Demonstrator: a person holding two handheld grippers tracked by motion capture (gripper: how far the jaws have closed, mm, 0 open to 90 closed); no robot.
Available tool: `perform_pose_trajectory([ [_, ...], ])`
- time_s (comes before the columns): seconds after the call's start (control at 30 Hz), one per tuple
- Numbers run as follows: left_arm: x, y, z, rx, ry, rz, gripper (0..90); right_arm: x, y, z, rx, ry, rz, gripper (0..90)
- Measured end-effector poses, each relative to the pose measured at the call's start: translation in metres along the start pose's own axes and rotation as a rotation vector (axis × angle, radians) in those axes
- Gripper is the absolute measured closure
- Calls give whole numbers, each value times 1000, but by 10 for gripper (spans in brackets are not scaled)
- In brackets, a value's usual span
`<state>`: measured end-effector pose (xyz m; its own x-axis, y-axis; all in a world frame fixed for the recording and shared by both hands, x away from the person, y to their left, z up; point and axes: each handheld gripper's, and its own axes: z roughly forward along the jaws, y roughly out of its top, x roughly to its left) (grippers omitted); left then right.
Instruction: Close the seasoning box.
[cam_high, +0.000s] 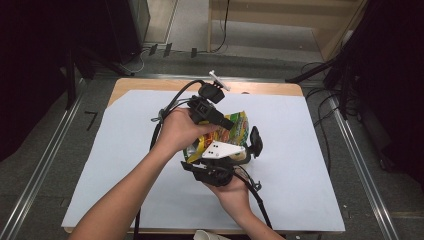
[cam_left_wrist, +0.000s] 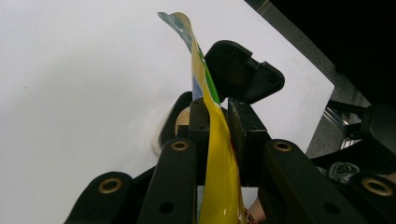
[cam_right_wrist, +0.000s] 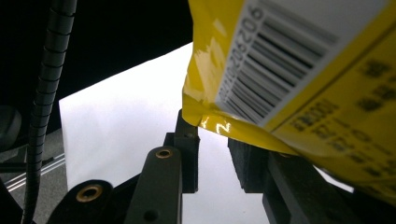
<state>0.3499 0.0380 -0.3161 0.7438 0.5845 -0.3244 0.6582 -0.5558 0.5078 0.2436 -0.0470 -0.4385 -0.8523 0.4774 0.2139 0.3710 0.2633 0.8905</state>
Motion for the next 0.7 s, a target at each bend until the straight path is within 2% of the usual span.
perform_pose_trajectory([
  [0.7, 3, 3, 2, 19, 5, -7, 797, 2, 4, -3, -8, 5, 6, 762],
])
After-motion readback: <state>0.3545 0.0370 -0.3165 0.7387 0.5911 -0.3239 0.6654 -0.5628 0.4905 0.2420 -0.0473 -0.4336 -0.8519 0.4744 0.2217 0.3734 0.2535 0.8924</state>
